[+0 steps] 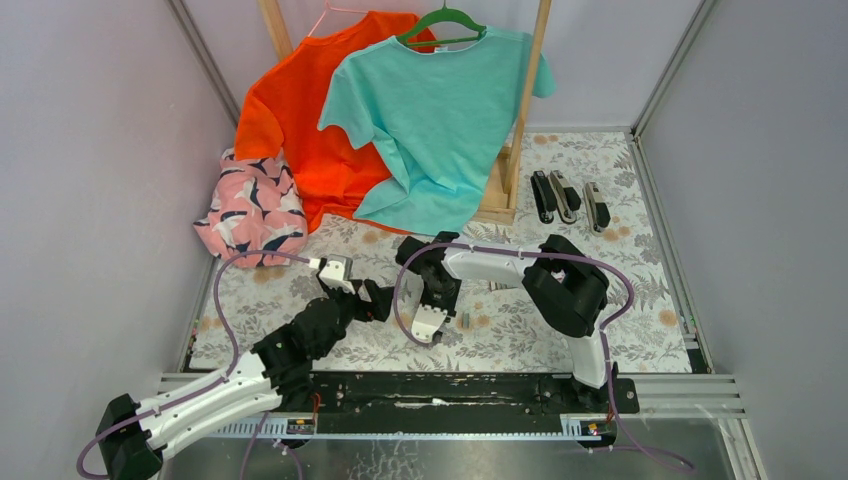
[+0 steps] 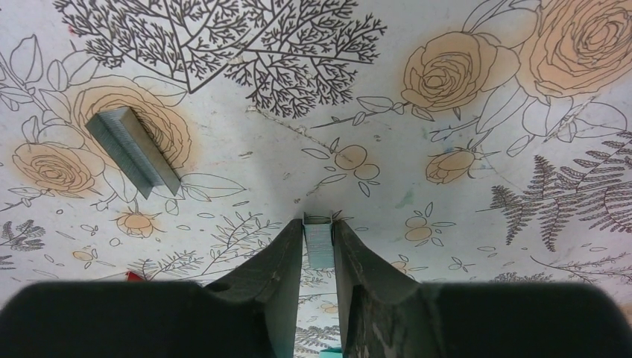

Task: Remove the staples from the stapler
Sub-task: Pick up the staple at the center of the board.

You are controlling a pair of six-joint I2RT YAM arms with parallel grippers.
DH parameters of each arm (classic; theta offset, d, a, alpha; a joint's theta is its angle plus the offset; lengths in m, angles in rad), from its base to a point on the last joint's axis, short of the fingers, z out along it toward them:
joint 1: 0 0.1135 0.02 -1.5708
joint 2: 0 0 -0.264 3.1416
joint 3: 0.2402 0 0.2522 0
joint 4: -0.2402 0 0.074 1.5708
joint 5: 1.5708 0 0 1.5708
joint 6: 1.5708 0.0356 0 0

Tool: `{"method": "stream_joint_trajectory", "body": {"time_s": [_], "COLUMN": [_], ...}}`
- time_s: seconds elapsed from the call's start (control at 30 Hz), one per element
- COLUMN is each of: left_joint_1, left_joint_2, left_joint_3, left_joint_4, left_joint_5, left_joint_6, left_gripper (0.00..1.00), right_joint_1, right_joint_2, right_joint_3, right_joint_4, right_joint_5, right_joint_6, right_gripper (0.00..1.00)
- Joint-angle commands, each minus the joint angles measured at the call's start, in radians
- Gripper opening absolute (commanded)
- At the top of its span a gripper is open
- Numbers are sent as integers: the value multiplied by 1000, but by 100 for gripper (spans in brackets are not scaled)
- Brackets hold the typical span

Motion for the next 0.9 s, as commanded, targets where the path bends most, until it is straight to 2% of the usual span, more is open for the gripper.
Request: {"method": "stream_joint_trajectory", "body": {"time_s": [0.0,0.33,0.63,0.87], "left_joint_1": [3,2,2,2], "left_joint_2": [-14,-14,-23,-15], "left_joint_3": [1,2,5,5], "left_joint_4": [5,6,8,23], "left_joint_5": [-10,-1,8,23], "left_joint_6": [-8,-8,-8,-8], "left_gripper": [93,93,93,92], "right_joint_1": [11,12,2,-2], "right_joint_2": [6,-30,-211,-418], "right_joint_3": [-12,-36,-116,-224], "right_joint_4": [-13,37,132,219], "right_joint_5": [7,4,-43,-94], "right_joint_6": [2,79,373,740], "right_gripper": [27,14,12,11]}}
